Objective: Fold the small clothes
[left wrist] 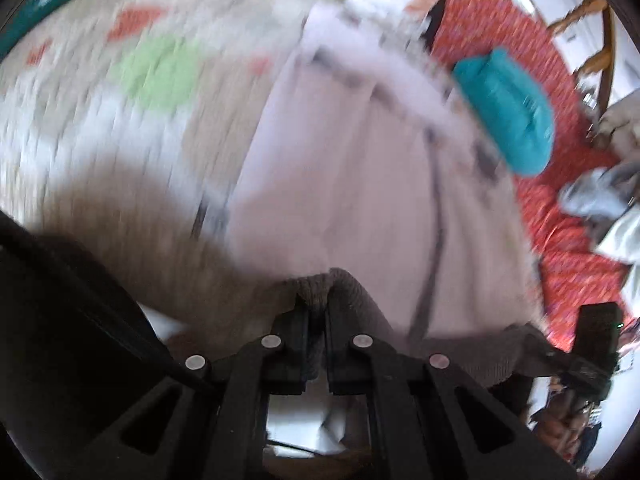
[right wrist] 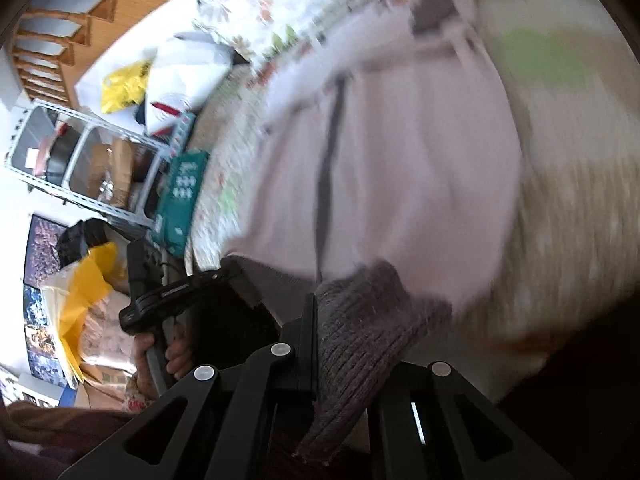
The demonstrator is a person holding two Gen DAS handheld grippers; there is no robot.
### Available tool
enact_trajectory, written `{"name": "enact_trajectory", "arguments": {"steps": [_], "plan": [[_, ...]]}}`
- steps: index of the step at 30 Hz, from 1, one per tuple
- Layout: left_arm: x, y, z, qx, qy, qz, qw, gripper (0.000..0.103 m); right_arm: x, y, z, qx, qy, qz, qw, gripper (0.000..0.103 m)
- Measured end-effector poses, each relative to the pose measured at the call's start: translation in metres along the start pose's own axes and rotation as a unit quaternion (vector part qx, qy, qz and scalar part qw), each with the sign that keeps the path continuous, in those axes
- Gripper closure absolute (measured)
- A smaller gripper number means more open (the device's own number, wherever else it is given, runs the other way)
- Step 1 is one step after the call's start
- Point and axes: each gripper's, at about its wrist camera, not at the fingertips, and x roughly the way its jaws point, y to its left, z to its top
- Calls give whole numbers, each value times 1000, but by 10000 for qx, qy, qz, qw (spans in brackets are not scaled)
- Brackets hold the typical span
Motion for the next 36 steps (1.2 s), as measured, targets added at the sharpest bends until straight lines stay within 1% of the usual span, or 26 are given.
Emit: {"name": "enact_trajectory", "arguments": {"steps": [2, 4, 5, 6, 7, 8, 9, 10, 11, 12, 13, 14, 16, 18, 20, 21, 22, 24, 25, 26, 27, 28, 29, 32, 33, 36], "plan": [[0, -11, 38, 22, -235, -63, 9997, 97, -2, 9, 33, -187, -225, -86, 9995, 98], [13, -24, 90, -57, -557, -36, 9984, 97, -1, 11, 71, -282, -508, -215, 9981, 98], [19, -27, 111, -113, -696, 21, 9975, 94, 2, 9, 95, -221, -736, -353, 9964, 95], [27, -28, 136, -202, -895, 61, 9958, 87, 5, 4, 114, -177, -909, -510, 9944, 95], [33, -28, 151, -259, -989, 98, 9947, 82, 13, -2, 138, -162, -1085, -836, 9904, 89], [37, -28, 162, -314, -1022, 188, 9941, 73, 19, -7, 152, -116, -1150, -1116, 9870, 74], [38, -28, 172, -368, -1017, 254, 9938, 67, 24, -12, 163, -43, -1184, -1450, 9823, 67], [37, -28, 174, -391, -1025, 184, 9938, 63, 26, -14, 169, -14, -1211, -1643, 9789, 66], [34, -30, 174, -372, -1051, 58, 9937, 52, 23, -14, 170, -35, -1240, -1643, 9786, 65], [33, -29, 173, -307, -1091, -34, 9935, 37, 20, -12, 168, -98, -1255, -1533, 9801, 61], [31, -28, 170, -197, -1153, 15, 9931, 31, 15, -10, 164, -208, -1263, -1451, 9811, 57], [32, -28, 169, -41, -1189, 196, 9927, 28, 12, -6, 159, -352, -1270, -1531, 9794, 50], [45, -28, 164, 319, -1077, 532, 9922, 28, 10, -2, 152, -659, -1244, -1876, 9721, 47], [65, -27, 168, 571, -800, 767, 9922, 28, 19, -2, 148, -890, -1068, -2207, 9654, 44], [84, -23, 168, 650, -546, 780, 9933, 28, 34, -6, 152, -984, -938, -2499, 9587, 44], [90, -22, 165, 672, -487, 772, 9936, 28, 41, -8, 154, -1050, -896, -2654, 9542, 44], [97, -23, 165, 703, -454, 819, 9931, 28, 51, -10, 157, -1126, -858, -2885, 9470, 44], [109, -28, 164, 840, -506, 979, 9904, 28, 67, -15, 164, -1176, -836, -3122, 9390, 44], [113, -30, 162, 914, -531, 1091, 9884, 40, 76, -20, 167, -1166, -791, -3196, 9370, 44], [117, -32, 160, 965, -511, 1252, 9861, 78, 81, -22, 169, -1119, -755, -3236, 9365, 58], [118, -34, 156, 1023, -508, 1506, 9820, 92, 84, -25, 169, -1027, -712, -3242, 9377, 96], [114, -36, 153, 1065, -592, 1500, 9811, 93, 83, -26, 168, -922, -680, -3134, 9427, 99], [104, -37, 149, 1090, -700, 1396, 9817, 96, 78, -23, 165, -896, -748, -3106, 9433, 99], [78, -33, 143, 1027, -894, 1148, 9840, 98, 57, -5, 151, -1063, -946, -3023, 9425, 99], [66, -33, 143, 972, -982, 1006, 9853, 98, 49, 3, 148, -1110, -1009, -2959, 9434, 99], [47, -35, 159, 745, -1118, 833, 9874, 98, 30, 25, 154, -1291, -1211, -2807, 9433, 99]]}}
